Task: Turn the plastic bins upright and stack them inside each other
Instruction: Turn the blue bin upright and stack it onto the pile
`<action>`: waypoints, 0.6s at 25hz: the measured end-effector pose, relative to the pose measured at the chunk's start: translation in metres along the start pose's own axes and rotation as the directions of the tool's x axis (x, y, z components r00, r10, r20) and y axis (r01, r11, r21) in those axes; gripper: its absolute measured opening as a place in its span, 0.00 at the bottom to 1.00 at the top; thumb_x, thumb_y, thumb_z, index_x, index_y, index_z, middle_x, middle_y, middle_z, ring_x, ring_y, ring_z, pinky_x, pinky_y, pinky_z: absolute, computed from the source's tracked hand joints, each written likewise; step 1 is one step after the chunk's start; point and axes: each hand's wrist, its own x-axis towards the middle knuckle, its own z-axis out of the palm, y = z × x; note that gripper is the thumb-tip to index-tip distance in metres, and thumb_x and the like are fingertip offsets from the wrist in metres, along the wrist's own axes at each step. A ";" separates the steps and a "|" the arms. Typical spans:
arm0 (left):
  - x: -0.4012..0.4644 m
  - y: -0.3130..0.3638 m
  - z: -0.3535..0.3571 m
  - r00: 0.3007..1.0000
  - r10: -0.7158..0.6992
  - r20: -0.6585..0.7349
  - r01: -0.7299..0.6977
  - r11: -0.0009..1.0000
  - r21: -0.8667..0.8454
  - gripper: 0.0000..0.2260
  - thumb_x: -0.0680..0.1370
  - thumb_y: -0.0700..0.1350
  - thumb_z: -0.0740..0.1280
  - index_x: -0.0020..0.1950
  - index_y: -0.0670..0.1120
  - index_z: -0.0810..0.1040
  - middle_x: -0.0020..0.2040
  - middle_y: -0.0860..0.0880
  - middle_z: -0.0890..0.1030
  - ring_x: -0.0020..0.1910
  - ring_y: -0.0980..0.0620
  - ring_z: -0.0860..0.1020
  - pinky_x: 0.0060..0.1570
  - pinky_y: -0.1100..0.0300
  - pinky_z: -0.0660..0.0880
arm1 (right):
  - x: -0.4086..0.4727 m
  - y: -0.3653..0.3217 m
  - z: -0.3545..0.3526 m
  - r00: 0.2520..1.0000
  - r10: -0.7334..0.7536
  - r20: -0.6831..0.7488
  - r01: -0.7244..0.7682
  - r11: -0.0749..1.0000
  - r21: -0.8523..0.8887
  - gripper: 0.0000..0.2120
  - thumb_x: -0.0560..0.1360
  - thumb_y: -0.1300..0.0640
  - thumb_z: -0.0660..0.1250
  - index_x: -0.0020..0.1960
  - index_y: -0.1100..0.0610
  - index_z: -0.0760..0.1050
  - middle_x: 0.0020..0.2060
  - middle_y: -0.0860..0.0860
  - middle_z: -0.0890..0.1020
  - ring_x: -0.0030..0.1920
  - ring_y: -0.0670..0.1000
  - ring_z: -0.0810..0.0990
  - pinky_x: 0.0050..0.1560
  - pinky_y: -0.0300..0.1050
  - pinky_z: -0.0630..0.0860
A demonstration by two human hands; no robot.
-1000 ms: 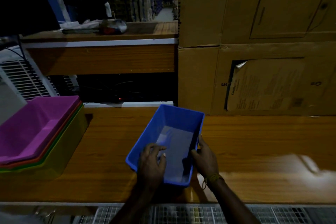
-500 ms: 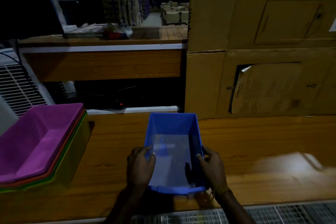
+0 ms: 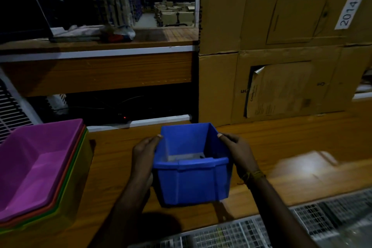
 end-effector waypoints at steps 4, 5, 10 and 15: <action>0.005 0.030 0.004 0.998 0.067 0.015 -0.067 0.998 -0.016 0.05 0.77 0.42 0.68 0.45 0.41 0.80 0.36 0.49 0.80 0.34 0.54 0.78 0.35 0.59 0.73 | 0.007 -0.013 0.009 0.999 0.024 -0.038 -0.024 1.000 -0.002 0.14 0.76 0.48 0.67 0.53 0.56 0.82 0.52 0.54 0.83 0.54 0.57 0.81 0.57 0.61 0.78; 0.006 0.034 0.006 0.997 0.079 0.016 -0.078 0.997 -0.014 0.05 0.77 0.43 0.68 0.45 0.42 0.80 0.35 0.51 0.80 0.32 0.57 0.79 0.32 0.62 0.74 | 0.008 -0.017 0.012 0.999 0.026 -0.047 -0.027 1.000 -0.013 0.15 0.77 0.48 0.67 0.53 0.58 0.82 0.52 0.54 0.83 0.54 0.57 0.81 0.54 0.59 0.79; 0.015 0.036 -0.001 0.996 0.091 0.018 -0.091 0.996 0.017 0.05 0.77 0.46 0.68 0.49 0.45 0.81 0.38 0.52 0.81 0.36 0.56 0.80 0.37 0.58 0.74 | 0.011 -0.019 0.024 0.997 0.028 -0.068 -0.032 0.998 -0.057 0.16 0.77 0.47 0.67 0.53 0.59 0.82 0.50 0.55 0.83 0.52 0.56 0.81 0.44 0.49 0.77; 0.021 0.005 -0.021 0.999 0.028 0.015 -0.029 0.999 0.042 0.03 0.78 0.46 0.68 0.48 0.48 0.81 0.46 0.47 0.83 0.43 0.47 0.81 0.38 0.55 0.76 | -0.003 0.007 0.040 0.998 -0.014 -0.066 0.003 0.987 -0.160 0.15 0.76 0.48 0.68 0.57 0.56 0.82 0.57 0.54 0.83 0.57 0.55 0.80 0.57 0.58 0.79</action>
